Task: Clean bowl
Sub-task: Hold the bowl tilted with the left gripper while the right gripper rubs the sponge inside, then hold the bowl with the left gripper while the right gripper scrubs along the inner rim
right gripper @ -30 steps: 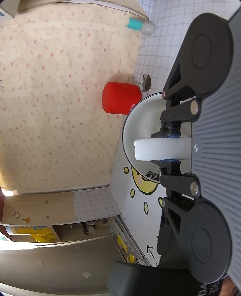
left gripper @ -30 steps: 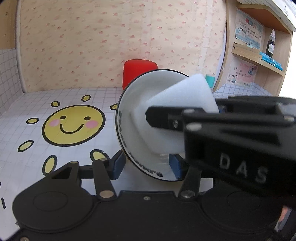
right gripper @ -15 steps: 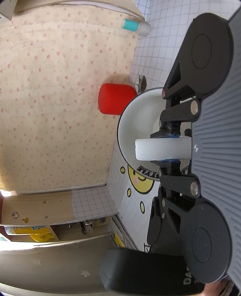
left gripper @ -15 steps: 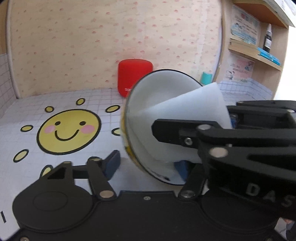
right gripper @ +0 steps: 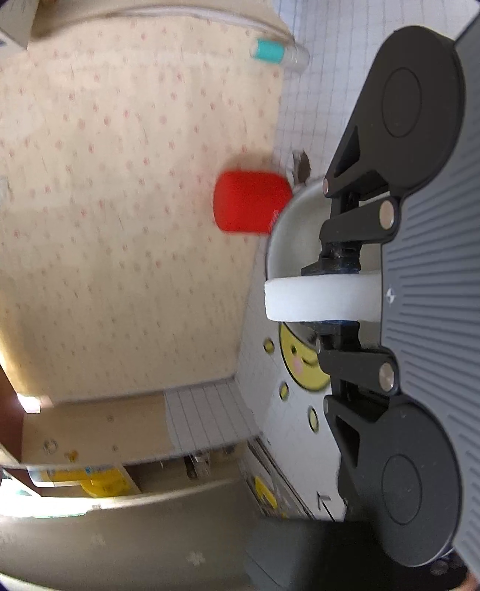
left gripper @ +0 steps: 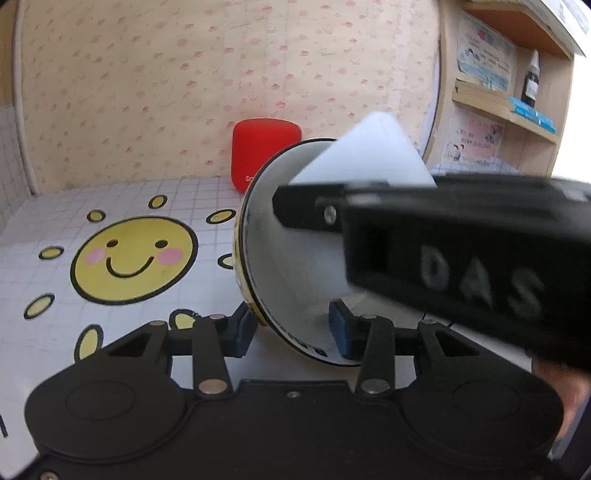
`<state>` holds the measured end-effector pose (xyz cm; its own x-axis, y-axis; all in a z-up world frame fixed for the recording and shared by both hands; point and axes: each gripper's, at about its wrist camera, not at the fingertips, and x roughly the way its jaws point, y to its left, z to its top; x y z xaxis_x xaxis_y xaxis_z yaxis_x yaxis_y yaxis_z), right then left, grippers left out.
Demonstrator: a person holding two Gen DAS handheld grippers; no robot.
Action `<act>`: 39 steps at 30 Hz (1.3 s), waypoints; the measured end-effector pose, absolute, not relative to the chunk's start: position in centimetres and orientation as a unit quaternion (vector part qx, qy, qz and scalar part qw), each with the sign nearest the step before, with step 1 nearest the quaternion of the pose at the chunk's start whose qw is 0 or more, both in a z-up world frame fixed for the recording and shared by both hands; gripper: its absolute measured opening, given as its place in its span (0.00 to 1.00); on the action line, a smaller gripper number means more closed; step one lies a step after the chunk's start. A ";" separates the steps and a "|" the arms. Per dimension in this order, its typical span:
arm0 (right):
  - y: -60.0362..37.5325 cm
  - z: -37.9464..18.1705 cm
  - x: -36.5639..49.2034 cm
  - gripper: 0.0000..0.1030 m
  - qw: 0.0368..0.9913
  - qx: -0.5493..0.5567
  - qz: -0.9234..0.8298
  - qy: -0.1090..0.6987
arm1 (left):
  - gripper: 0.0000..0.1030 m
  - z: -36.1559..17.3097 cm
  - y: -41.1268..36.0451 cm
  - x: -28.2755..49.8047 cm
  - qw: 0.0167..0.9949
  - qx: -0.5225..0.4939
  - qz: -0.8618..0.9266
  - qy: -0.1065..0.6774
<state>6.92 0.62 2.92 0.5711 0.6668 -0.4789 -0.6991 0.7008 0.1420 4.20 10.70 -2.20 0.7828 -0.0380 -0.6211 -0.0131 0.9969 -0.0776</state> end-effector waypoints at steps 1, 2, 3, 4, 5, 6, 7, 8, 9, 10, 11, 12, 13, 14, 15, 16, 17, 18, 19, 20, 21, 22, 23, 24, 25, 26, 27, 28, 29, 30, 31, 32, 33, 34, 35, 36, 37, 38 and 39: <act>0.4 2.9 6.8 0.21 0.884 -0.036 0.388 0.259 | 0.43 -2.2 10.6 4.2 0.943 -0.035 -0.005 0.330; 0.3 2.8 6.6 0.21 0.883 -0.043 0.387 0.261 | 0.43 -2.2 10.5 4.3 0.944 -0.031 -0.004 0.330; 0.0 2.7 6.5 0.21 0.884 -0.049 0.383 0.263 | 0.43 -2.2 10.5 4.3 0.944 -0.032 -0.004 0.330; -0.2 2.6 6.5 0.21 0.885 -0.055 0.379 0.264 | 0.43 -2.2 10.6 4.2 0.944 -0.034 -0.004 0.330; -0.3 2.5 6.5 0.21 0.886 -0.058 0.376 0.265 | 0.43 -2.2 10.6 4.2 0.943 -0.033 -0.004 0.330; -0.2 2.6 6.6 0.21 0.888 -0.056 0.374 0.263 | 0.43 -2.2 10.6 4.2 0.943 -0.033 -0.004 0.330; -0.2 2.6 6.8 0.21 0.889 -0.055 0.372 0.261 | 0.43 -2.2 10.6 4.2 0.943 -0.033 -0.004 0.330; -0.2 2.7 6.9 0.21 0.891 -0.053 0.370 0.259 | 0.43 -2.2 10.6 4.2 0.943 -0.033 -0.004 0.330; -0.1 2.7 7.0 0.21 0.892 -0.051 0.368 0.257 | 0.43 -2.2 10.6 4.3 0.943 -0.033 -0.004 0.330; -0.1 2.8 7.2 0.21 0.893 -0.049 0.366 0.256 | 0.43 -2.2 10.6 4.3 0.943 -0.033 -0.004 0.330; -0.1 2.8 7.3 0.21 0.895 -0.047 0.364 0.254 | 0.43 -2.2 10.7 4.3 0.943 -0.033 -0.004 0.330; 0.0 2.9 7.5 0.21 0.896 -0.046 0.363 0.252 | 0.43 -2.2 10.7 4.3 0.943 -0.032 -0.004 0.330; 0.0 2.9 7.6 0.21 0.897 -0.044 0.361 0.250 | 0.43 -2.2 10.6 4.3 0.943 -0.032 -0.004 0.330; 0.0 3.0 7.8 0.21 0.899 -0.042 0.359 0.248 | 0.43 -2.2 10.6 4.3 0.943 -0.032 -0.004 0.330; 0.1 3.0 7.9 0.21 0.900 -0.040 0.357 0.247 | 0.43 -2.2 10.7 4.3 0.943 -0.032 -0.004 0.330; 0.2 3.1 8.0 0.21 0.900 -0.038 0.359 0.245 | 0.43 -2.2 10.7 4.3 0.943 -0.032 -0.004 0.330; 0.6 3.1 8.0 0.21 0.896 -0.036 0.368 0.246 | 0.43 -2.1 10.7 4.3 0.943 -0.032 -0.004 0.330; 0.8 3.1 8.0 0.21 0.893 -0.037 0.374 0.247 | 0.43 -2.1 10.7 4.3 0.943 -0.032 -0.004 0.330; 1.0 3.1 7.8 0.21 0.890 -0.041 0.380 0.248 | 0.43 -2.2 10.8 4.3 0.943 -0.036 -0.006 0.330; 1.0 3.1 7.7 0.21 0.887 -0.044 0.386 0.250 | 0.43 -2.2 10.9 4.3 0.943 -0.036 -0.006 0.330; 0.9 3.1 7.6 0.21 0.884 -0.046 0.390 0.253 | 0.43 -2.2 10.9 4.3 0.943 -0.035 -0.006 0.330; 0.8 3.0 7.5 0.21 0.883 -0.048 0.391 0.255 | 0.43 -2.2 10.8 4.3 0.943 -0.032 -0.005 0.330; 0.6 2.9 7.3 0.21 0.882 -0.051 0.392 0.258 | 0.43 -2.1 10.8 4.3 0.943 -0.030 -0.004 0.330; 0.5 2.8 7.2 0.21 0.881 -0.054 0.391 0.260 | 0.44 -2.1 10.8 4.3 0.943 -0.030 -0.004 0.330; 0.3 2.6 7.2 0.21 0.881 -0.059 0.389 0.262 | 0.44 -2.2 10.8 4.3 0.943 -0.031 -0.005 0.330; 0.2 2.5 7.1 0.21 0.881 -0.062 0.387 0.263 | 0.44 -2.2 10.8 4.3 0.943 -0.031 -0.006 0.330; 0.2 2.5 7.1 0.21 0.882 -0.062 0.386 0.263 | 0.44 -2.2 10.9 4.3 0.943 -0.031 -0.006 0.330; 0.2 2.5 7.2 0.21 0.882 -0.061 0.386 0.263 | 0.44 -2.2 10.8 4.2 0.943 -0.030 -0.006 0.330; 0.2 2.5 7.2 0.21 0.882 -0.061 0.385 0.263 | 0.44 -2.2 10.8 4.2 0.943 -0.030 -0.006 0.330; 0.2 2.5 7.2 0.21 0.883 -0.060 0.384 0.263 | 0.44 -2.2 10.8 4.2 0.943 -0.028 -0.006 0.330; 0.2 2.5 7.2 0.21 0.883 -0.060 0.384 0.263 | 0.44 -2.2 10.7 4.2 0.943 -0.026 -0.005 0.330; 0.3 2.5 7.3 0.21 0.883 -0.059 0.383 0.263 | 0.44 -2.2 10.7 4.2 0.943 -0.025 -0.005 0.330; 0.3 2.5 7.3 0.21 0.884 -0.058 0.382 0.263 | 0.45 -2.2 10.6 4.2 0.943 -0.024 -0.004 0.331; 0.3 2.5 7.3 0.21 0.884 -0.058 0.382 0.263 | 0.46 -2.1 10.6 4.2 0.944 -0.024 -0.003 0.330; 0.3 2.5 7.3 0.21 0.884 -0.057 0.381 0.263 | 0.47 -2.1 10.6 4.2 0.944 -0.022 0.000 0.330; 0.3 2.5 7.4 0.21 0.885 -0.057 0.380 0.263 | 0.51 -2.1 10.5 4.2 0.944 -0.019 0.003 0.330; 0.3 2.5 7.4 0.21 0.885 -0.056 0.380 0.263 | 0.55 -2.1 10.5 4.3 0.944 -0.015 0.006 0.330; 0.3 2.5 7.4 0.21 0.885 -0.056 0.379 0.263 | 0.59 -2.1 10.4 4.3 0.944 -0.012 0.009 0.330; 0.3 2.5 7.4 0.21 0.886 -0.055 0.378 0.263 | 0.67 -2.1 10.5 4.4 0.943 -0.009 0.017 0.331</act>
